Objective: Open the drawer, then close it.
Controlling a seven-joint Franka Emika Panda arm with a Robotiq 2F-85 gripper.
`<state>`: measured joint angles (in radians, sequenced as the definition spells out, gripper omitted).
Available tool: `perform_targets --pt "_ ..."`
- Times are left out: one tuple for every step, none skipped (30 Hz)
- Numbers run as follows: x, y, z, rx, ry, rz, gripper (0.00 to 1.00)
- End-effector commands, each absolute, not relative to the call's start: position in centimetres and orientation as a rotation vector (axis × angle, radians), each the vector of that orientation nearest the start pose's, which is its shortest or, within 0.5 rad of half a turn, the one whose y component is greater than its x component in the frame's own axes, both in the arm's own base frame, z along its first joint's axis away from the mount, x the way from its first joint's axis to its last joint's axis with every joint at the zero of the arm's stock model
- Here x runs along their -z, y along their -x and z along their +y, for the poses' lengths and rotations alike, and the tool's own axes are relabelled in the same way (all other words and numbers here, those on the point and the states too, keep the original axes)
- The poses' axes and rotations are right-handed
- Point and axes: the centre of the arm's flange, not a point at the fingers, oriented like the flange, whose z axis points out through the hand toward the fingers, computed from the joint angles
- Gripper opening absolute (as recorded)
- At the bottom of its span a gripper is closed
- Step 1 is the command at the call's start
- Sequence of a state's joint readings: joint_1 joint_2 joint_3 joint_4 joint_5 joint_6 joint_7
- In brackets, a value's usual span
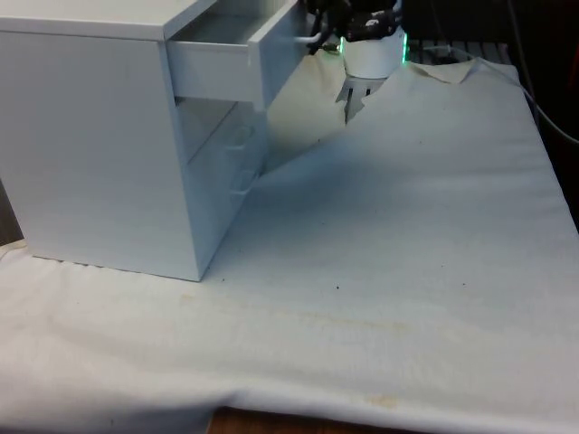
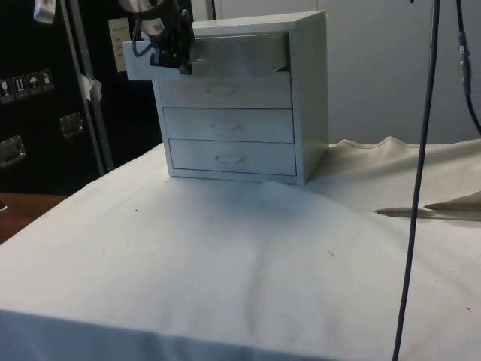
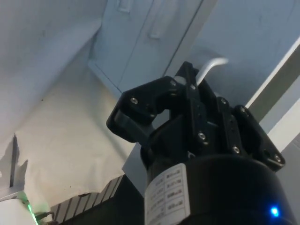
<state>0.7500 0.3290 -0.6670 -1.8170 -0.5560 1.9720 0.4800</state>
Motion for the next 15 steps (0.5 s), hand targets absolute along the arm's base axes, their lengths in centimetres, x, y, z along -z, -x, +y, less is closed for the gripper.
perform_targets --pt "-40.1 -61.9 5.4 -0.103 -2.423 -0.153 0.0" --pt "-40.1 -61.9 5.7 -0.103 -2.422 -0.153 0.0" --pt "-40.1 -61.9 6.0 -0.104 -2.421 -0.152 0.0" --pt "-40.1 -62.0 6.3 -0.103 -2.42 -0.152 0.0" --pt "-40.0 -62.0 6.5 -0.103 -2.419 -0.152 0.0" --pt "-40.0 -62.0 6.8 -0.103 -2.417 -0.151 0.0" --pt "-40.0 -62.1 7.4 -0.104 -2.415 -0.15 0.0" --pt "-39.8 -62.0 7.0 -0.102 -2.415 -0.149 0.0" --pt "-39.9 -62.1 7.6 -0.102 -2.413 -0.149 0.0" --pt "-39.9 -62.2 7.9 -0.104 -2.412 -0.149 0.0" --pt "-39.9 -62.2 8.2 -0.105 -2.411 -0.149 0.0" --pt "-39.9 -62.2 8.4 -0.104 -2.409 -0.148 0.0" --pt "-39.8 -62.2 8.7 -0.104 -2.408 -0.147 0.0" --pt "-39.8 -62.3 9.0 -0.106 -2.407 -0.147 0.0" --pt "-39.8 -62.3 9.4 -0.105 -2.404 -0.148 0.0"
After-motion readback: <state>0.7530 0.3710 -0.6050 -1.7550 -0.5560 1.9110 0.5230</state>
